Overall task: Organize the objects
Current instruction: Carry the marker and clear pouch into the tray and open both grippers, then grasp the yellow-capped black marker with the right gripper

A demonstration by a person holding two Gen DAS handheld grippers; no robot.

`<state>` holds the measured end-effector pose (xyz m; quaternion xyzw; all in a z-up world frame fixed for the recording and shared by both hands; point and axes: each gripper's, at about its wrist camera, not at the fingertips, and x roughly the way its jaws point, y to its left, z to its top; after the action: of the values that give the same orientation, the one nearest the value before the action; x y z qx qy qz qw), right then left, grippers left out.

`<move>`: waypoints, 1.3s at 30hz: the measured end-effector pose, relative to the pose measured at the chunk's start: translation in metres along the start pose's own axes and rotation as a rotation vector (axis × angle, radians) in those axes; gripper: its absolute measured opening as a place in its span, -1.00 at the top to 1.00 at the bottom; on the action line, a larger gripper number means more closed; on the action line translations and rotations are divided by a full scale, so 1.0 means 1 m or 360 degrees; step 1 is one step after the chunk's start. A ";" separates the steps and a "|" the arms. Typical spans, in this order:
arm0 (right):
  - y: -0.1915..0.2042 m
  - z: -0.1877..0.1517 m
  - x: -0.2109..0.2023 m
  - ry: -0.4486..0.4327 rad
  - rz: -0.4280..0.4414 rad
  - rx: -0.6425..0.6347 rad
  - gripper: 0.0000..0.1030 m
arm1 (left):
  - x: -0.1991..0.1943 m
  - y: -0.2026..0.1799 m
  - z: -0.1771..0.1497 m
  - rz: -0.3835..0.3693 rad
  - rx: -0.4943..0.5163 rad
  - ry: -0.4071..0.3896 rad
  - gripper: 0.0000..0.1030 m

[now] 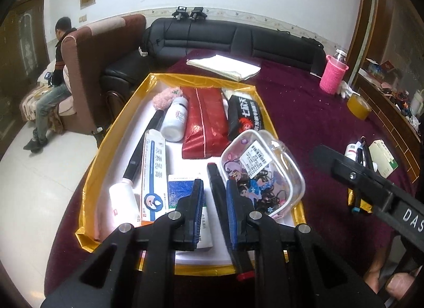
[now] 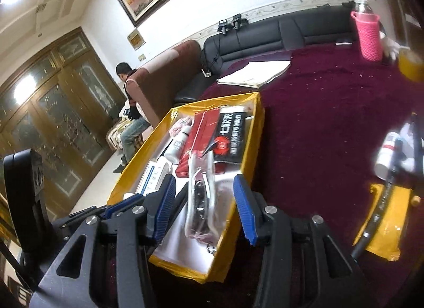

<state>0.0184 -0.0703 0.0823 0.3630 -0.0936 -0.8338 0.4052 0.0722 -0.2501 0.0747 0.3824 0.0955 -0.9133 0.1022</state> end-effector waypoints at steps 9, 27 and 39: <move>-0.039 0.010 -0.038 -0.0073 -0.0002 0.0153 0.15 | -0.013 -0.033 0.005 -0.0020 0.0125 -0.0043 0.71; -0.179 0.040 -0.081 0.0023 -0.0584 0.0379 0.18 | -0.012 -0.106 -0.002 -0.0135 0.0370 0.0015 0.72; -0.196 0.041 -0.046 0.0129 -0.0834 0.0136 0.63 | 0.005 -0.141 0.001 -0.0282 0.0458 0.0133 0.72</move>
<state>-0.1098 0.0864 0.0485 0.4247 -0.0153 -0.8904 0.1633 0.0314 -0.1159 0.0852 0.4209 0.0011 -0.9063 -0.0385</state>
